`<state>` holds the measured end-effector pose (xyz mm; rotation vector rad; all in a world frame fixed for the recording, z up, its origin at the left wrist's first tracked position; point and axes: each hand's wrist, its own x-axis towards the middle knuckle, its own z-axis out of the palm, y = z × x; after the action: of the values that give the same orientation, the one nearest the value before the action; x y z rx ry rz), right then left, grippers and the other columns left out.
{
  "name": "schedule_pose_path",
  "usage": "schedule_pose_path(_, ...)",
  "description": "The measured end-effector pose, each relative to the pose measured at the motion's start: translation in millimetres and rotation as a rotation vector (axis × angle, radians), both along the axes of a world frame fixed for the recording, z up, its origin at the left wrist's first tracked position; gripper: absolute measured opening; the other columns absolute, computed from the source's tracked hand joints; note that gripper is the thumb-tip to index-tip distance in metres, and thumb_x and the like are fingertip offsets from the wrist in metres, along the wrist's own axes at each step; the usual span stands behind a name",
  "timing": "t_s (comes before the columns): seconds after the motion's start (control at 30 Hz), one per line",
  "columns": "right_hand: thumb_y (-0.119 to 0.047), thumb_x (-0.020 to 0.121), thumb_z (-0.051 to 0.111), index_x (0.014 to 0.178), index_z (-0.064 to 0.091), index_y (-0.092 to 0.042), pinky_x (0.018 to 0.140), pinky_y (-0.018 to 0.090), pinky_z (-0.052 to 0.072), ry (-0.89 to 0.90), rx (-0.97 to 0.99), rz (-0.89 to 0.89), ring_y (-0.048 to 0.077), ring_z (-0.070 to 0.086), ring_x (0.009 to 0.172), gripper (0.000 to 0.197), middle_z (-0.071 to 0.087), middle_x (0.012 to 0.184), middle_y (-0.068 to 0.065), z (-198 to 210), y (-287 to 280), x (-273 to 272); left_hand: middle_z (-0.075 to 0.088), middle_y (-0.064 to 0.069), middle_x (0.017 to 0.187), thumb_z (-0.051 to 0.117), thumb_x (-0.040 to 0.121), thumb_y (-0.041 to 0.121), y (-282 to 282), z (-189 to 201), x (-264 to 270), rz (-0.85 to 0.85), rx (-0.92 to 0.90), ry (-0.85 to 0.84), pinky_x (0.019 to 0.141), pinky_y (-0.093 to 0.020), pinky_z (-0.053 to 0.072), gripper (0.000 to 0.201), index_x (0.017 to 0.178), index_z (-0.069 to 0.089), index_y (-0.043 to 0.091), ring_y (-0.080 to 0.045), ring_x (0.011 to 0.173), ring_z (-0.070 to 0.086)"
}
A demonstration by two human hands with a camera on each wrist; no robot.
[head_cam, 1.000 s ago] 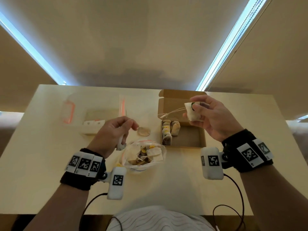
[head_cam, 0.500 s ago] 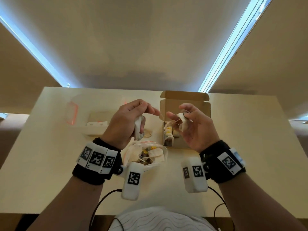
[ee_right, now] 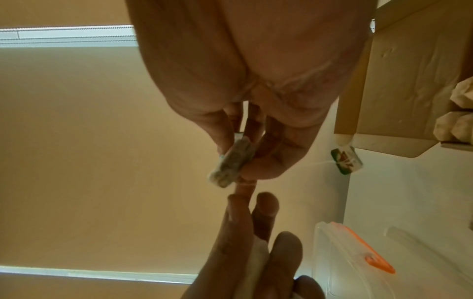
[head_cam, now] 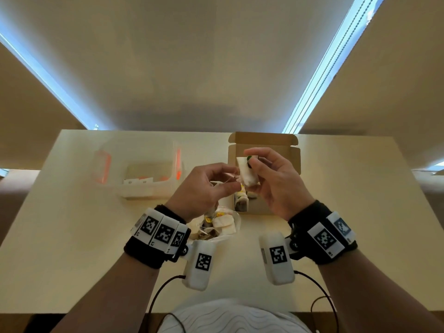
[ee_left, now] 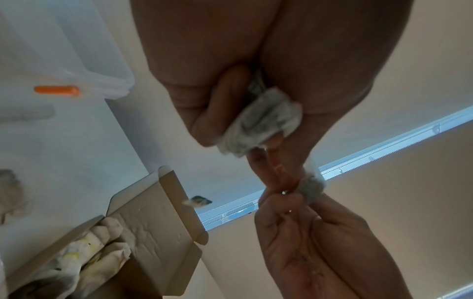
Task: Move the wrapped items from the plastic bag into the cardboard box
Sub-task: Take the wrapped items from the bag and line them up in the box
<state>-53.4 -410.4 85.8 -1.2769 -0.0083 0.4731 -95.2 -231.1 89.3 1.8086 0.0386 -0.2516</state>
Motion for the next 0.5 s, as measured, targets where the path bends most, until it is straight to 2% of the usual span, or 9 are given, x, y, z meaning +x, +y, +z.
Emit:
schedule_pose_path(0.07, -0.018, 0.096, 0.055, 0.118, 0.061, -0.011, 0.072, 0.038, 0.055, 0.044, 0.036, 0.011, 0.018, 0.065, 0.078, 0.024, 0.064, 0.102, 0.006, 0.5, -1.2, 0.0, 0.073, -0.005, 0.084, 0.068, 0.091, 0.02, -1.4, 1.8, 0.2, 0.028, -0.026, -0.017, 0.046, -0.029, 0.046, 0.01, 0.1, 0.072, 0.022, -0.021, 0.046, 0.053)
schedule_pose_path(0.13, -0.022, 0.087, 0.063, 0.128, 0.056, -0.013, 0.067, 0.029, 0.056, 0.098, 0.048, 0.072, 0.016, 0.065, 0.074, 0.042, 0.062, 0.109, 0.01, 0.5, -4.3, -0.8, 0.07, -0.007, 0.075, 0.062, 0.095, 0.017, -0.7, 4.0, 0.6, 0.074, -0.055, -0.051, 0.039, -0.025, 0.039, 0.011, 0.096, 0.073, 0.017, -0.016, 0.038, 0.044)
schedule_pose_path(0.2, -0.018, 0.078, 0.069, 0.132, 0.053, -0.019, 0.066, 0.025, 0.056, 0.141, 0.008, 0.154, 0.015, 0.067, 0.078, 0.056, 0.061, 0.118, 0.013, -1.7, -8.8, -2.7, 0.063, -0.006, 0.065, 0.058, 0.098, 0.015, 2.0, 6.4, 1.3, 0.128, -0.09, -0.077, 0.037, -0.024, 0.038, 0.016, 0.095, 0.073, 0.013, -0.015, 0.036, 0.042)
schedule_pose_path(0.3, -0.014, 0.072, 0.073, 0.131, 0.053, -0.023, 0.062, 0.02, 0.054, 0.178, -0.05, 0.2, 0.017, 0.067, 0.089, 0.063, 0.06, 0.122, 0.014, -9.3, -15.6, -7.2, 0.053, 0.0, 0.057, 0.052, 0.101, 0.016, 9.3, 11.2, 2.9, 0.205, -0.152, -0.085, 0.038, -0.024, 0.036, 0.021, 0.096, 0.073, 0.012, -0.016, 0.04, 0.04)
schedule_pose_path(0.4, -0.015, 0.071, 0.076, 0.13, 0.053, -0.024, 0.07, 0.022, 0.054, 0.167, -0.148, 0.246, 0.021, 0.065, 0.1, 0.065, 0.056, 0.125, 0.013, -16.1, -23.2, -9.8, 0.046, 0.002, 0.051, 0.047, 0.103, 0.018, 17.8, 15.2, 4.6, 0.286, -0.248, -0.075, 0.041, -0.024, 0.036, 0.026, 0.094, 0.071, 0.013, -0.015, 0.043, 0.037)
schedule_pose_path(0.5, -0.016, 0.072, 0.084, 0.129, 0.053, -0.027, 0.075, 0.024, 0.054, 0.071, -0.272, 0.318, 0.024, 0.065, 0.104, 0.066, 0.055, 0.125, 0.011, -21.5, -31.4, -10.5, 0.04, 0.003, 0.048, 0.044, 0.104, 0.016, 24.4, 18.7, 5.9, 0.369, -0.308, -0.081, 0.043, -0.023, 0.035, 0.028, 0.093, 0.07, 0.011, -0.013, 0.043, 0.035)
